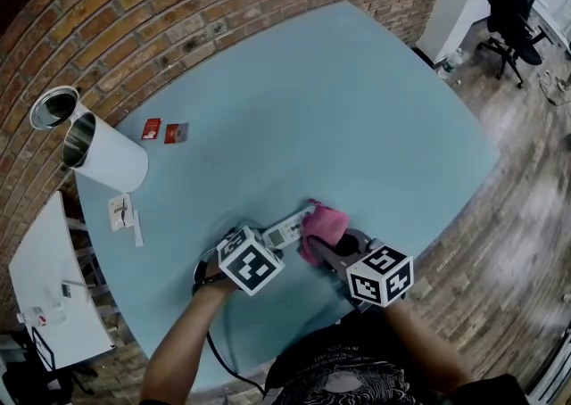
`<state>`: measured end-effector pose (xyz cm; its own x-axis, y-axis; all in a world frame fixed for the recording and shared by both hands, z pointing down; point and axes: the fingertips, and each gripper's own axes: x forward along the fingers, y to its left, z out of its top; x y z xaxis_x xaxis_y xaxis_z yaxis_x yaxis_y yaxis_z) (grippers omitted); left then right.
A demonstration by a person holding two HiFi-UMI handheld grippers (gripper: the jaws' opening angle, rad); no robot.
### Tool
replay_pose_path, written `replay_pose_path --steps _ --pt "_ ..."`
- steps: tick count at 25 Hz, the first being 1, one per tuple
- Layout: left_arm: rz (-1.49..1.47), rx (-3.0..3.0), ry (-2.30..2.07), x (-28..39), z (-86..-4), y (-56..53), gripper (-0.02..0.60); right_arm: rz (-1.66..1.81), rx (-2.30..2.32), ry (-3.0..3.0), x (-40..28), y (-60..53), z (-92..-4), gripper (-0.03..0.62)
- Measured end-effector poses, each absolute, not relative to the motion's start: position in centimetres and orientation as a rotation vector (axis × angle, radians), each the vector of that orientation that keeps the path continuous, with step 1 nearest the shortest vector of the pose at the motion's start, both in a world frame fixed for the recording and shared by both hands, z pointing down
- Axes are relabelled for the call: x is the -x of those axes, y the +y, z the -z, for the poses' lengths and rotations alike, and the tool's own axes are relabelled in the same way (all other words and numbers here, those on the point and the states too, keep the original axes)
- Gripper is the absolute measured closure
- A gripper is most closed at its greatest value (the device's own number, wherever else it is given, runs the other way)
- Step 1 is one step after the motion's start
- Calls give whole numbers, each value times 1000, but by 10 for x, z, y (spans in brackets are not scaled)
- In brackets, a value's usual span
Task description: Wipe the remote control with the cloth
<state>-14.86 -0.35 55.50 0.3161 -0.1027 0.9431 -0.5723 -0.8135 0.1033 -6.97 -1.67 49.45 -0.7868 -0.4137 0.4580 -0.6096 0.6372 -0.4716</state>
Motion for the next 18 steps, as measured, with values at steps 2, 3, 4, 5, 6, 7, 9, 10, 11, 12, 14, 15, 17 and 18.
replay_pose_path --steps 2,3,4,5,6,7,9,10,11,12,14,15,17,18 --pt "-1507 -2167 -599 148 -555 -3 356 -900 -799 -2561 76 -10 -494 531" --pt "-1507 -2167 -600 147 -555 -3 356 -899 -790 -2564 78 -8 -494 531" --pt "-1507 -2166 -600 147 -554 -4 356 -900 -782 -2566 80 -5 -495 531" --pt "-1508 -2164 -601 147 -554 -4 356 -902 -774 -2568 82 -4 -495 531" --pt "-1510 -2160 -601 147 -554 -4 356 -904 -766 -2570 85 -3 -495 531" --pt "-1511 -2158 -600 147 -554 -4 356 -906 -757 -2572 88 -1 -495 531" --pt "-1512 -2154 -599 147 -554 -4 356 -910 -733 -2579 95 3 -494 531" --pt "-1512 -2153 -600 147 -554 -4 356 -910 -717 -2583 98 5 -494 531" --pt "-1512 -2153 -601 147 -554 -4 356 -909 -701 -2586 102 7 -494 531" --pt "-1512 -2152 -602 147 -554 -4 356 -907 -684 -2588 105 9 -495 531" --pt "-1512 -2149 -604 146 -554 -4 356 -902 -655 -2589 111 12 -496 531" --pt "-1512 -2147 -605 146 -554 -4 356 -900 -643 -2588 112 13 -496 531" --pt "-1515 -2142 -606 147 -554 -3 356 -893 -624 -2585 114 13 -496 531" --pt "-1515 -2142 -606 146 -554 -3 356 -888 -615 -2585 113 13 -495 531"
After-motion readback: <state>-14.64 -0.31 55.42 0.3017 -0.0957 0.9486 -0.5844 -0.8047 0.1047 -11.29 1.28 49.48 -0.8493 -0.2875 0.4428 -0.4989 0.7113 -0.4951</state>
